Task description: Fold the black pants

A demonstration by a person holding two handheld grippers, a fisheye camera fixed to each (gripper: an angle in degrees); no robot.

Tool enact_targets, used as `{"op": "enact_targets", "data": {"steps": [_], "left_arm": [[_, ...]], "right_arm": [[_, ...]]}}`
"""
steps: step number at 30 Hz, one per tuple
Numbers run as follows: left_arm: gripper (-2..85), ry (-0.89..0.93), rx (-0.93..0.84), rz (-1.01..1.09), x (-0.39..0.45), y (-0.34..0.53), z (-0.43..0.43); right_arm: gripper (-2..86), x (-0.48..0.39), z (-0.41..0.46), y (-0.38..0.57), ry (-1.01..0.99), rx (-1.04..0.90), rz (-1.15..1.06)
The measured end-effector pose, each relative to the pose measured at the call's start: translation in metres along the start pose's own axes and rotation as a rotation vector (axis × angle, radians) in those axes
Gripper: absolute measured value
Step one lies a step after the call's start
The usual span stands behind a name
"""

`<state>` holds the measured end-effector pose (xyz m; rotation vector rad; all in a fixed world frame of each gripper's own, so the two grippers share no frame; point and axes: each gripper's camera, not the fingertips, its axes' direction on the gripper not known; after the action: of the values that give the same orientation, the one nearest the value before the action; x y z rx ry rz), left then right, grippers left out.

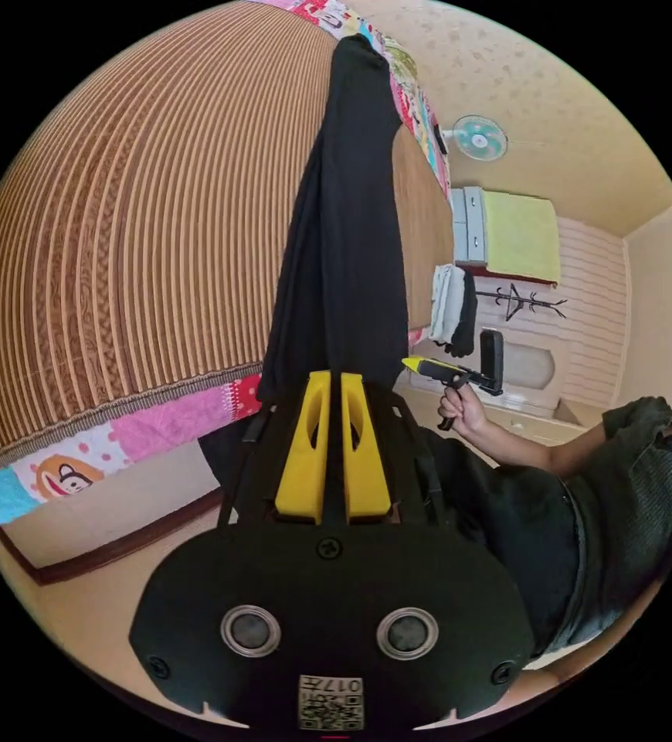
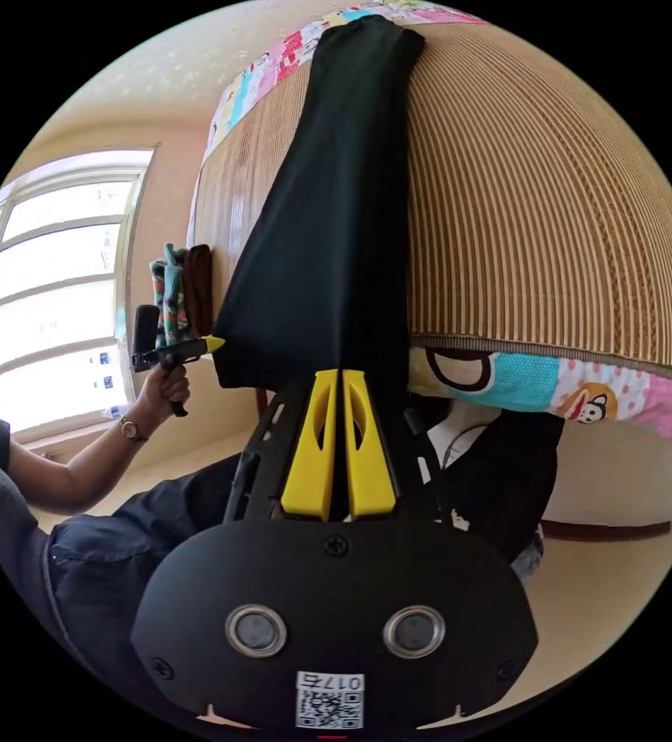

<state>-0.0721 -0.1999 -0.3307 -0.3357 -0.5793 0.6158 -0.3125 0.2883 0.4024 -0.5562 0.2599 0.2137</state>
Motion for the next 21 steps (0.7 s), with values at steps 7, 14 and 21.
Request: {"op": "enact_targets", "data": {"steps": [7,14,21], "left_arm": [[9.4,-0.168,0.227,-0.053,0.018,-0.008,-0.026],[4.3,-0.203,-0.039,0.032,0.015,-0.065,0.038],[3.2,-0.062,-0.212,-0.058,0.031,-0.015,0.083]], "right_arm": [[7.2,0.043,-0.043,-0.016,-0.093,0.141,0.037],[7.2,0.064,-0.016,-0.061,-0.135,-0.003,-0.050],[3.9,0.094,-0.045,0.006,-0.003,-0.168,-0.055]]}}
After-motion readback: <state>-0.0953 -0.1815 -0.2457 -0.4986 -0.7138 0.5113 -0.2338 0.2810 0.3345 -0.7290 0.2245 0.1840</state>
